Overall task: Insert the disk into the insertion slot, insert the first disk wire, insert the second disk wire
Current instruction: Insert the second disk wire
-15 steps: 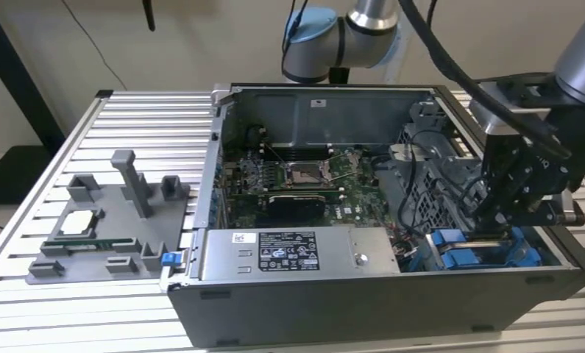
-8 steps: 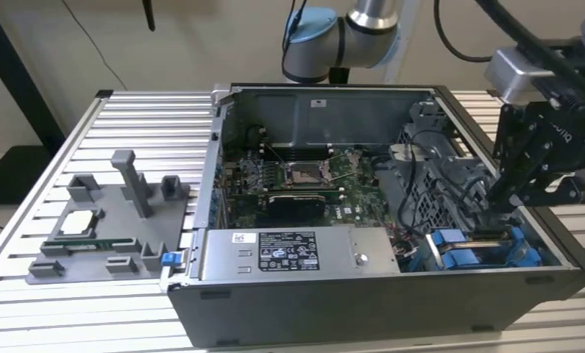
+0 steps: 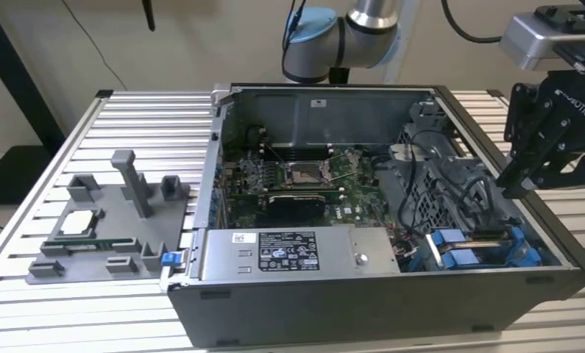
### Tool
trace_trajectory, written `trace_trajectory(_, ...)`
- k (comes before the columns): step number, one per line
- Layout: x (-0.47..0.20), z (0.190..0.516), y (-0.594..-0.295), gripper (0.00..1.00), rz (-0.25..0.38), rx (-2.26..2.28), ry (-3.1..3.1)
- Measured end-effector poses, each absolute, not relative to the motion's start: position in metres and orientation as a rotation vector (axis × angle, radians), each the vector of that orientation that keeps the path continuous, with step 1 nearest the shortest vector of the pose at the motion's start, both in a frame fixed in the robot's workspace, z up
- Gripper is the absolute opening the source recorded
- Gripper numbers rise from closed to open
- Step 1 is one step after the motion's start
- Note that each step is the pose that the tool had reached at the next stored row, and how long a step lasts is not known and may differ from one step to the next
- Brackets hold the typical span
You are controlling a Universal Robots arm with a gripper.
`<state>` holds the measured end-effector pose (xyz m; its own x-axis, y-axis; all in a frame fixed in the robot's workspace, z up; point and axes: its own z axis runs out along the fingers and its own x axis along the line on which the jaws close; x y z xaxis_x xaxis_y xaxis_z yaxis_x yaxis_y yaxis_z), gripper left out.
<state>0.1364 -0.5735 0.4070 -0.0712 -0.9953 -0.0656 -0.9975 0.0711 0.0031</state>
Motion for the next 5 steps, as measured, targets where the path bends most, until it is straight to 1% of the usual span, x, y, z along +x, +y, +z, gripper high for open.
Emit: trace_trajectory(5,0.1364,0.4073,-0.5735,1.0,0.073,-2.109,2.265)
